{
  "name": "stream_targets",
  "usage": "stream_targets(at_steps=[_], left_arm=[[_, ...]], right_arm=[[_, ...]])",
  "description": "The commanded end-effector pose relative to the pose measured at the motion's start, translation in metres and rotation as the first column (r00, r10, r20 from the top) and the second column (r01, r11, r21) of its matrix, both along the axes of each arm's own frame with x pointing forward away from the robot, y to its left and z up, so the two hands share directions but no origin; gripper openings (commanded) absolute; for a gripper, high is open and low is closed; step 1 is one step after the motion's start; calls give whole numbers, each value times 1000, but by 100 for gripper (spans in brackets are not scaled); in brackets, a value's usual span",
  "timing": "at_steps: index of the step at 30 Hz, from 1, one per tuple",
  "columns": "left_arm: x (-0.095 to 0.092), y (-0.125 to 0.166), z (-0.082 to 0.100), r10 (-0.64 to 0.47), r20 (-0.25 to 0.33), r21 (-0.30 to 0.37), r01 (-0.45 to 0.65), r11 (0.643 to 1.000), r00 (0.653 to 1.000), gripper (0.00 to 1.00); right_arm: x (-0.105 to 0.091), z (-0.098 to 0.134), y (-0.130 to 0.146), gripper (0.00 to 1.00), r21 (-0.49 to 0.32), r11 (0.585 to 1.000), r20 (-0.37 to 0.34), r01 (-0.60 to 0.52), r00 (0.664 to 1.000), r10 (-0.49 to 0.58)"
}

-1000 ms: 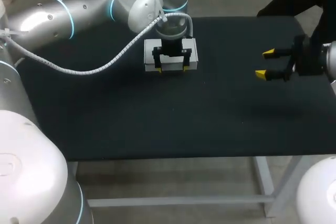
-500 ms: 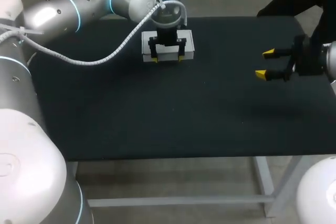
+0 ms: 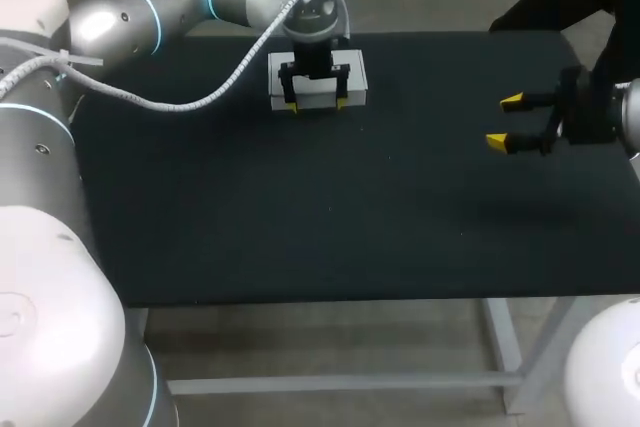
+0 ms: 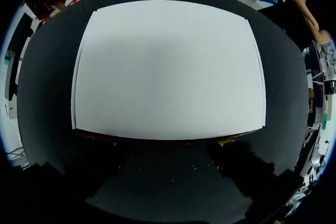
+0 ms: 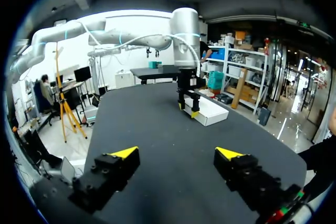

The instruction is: Assemble the packaging by folding the flat box into shape, placing the metal phone stand inside, and closing the box properly

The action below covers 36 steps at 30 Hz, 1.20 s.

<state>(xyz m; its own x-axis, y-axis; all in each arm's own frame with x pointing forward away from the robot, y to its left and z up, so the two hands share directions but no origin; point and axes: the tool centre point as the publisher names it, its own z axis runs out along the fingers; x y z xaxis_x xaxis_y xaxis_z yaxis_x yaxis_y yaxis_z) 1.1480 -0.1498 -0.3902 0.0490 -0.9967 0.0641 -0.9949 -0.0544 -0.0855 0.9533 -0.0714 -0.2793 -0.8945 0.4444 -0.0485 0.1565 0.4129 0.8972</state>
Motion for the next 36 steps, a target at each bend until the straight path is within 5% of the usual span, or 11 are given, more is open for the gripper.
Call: stream_targets(at_steps=[1,16,27,36], left_arm=[[-30,12,19,-25,81,-36,28,999,996,100],[-124,52,46,-180,401,-157,260,953,898,100],[-154,76,56,-230,546,-260,424,867,805,100],[-168,86,56,-214,651,-280,492,824,728,100]], right_arm=[[0,0,-2,100,5,1000,0,-5,1000,5],[0,0,-2,100,5,1000,0,-5,1000,5],[0,0,-2,100,5,1000,0,-5,1000,5],[0,0,-2,100,5,1000,0,-5,1000,5]])
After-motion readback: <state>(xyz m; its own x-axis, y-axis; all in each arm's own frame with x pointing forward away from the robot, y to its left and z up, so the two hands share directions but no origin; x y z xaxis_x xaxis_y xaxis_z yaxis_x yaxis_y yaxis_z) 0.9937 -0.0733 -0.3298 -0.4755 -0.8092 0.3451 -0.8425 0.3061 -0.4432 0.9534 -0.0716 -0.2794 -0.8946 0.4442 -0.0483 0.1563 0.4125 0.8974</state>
